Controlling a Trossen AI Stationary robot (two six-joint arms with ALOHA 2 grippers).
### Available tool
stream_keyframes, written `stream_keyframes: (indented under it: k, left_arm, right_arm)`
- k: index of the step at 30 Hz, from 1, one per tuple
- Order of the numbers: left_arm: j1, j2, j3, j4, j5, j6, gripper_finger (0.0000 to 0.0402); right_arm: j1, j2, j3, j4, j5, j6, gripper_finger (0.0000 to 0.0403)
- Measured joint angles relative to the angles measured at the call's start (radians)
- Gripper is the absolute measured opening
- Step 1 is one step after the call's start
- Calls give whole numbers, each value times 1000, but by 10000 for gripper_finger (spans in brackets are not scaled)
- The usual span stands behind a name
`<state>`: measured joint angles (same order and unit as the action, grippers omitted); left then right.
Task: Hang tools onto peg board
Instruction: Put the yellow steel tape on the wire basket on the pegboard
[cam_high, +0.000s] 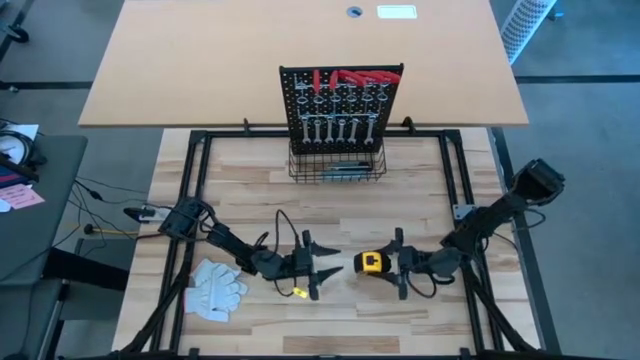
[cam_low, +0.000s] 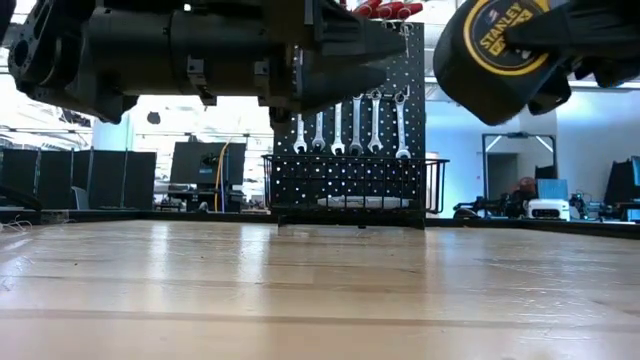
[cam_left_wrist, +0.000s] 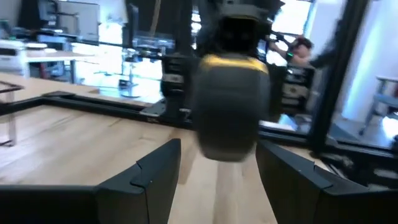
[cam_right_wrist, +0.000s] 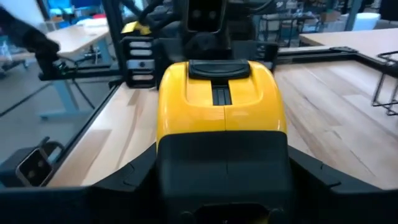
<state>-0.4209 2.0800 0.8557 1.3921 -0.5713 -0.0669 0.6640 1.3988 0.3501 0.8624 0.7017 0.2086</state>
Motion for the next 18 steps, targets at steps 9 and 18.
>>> stream_keyframes:
  k: [9,18]
  left_arm:
    - [30,0,19,-39,20,17,209]
    - [53,-30,28,-183,70,-121,266]
  right_arm:
    - [-22,151,-10,194,-57,2,233]
    - [-45,180,-9,249,-94,3,233]
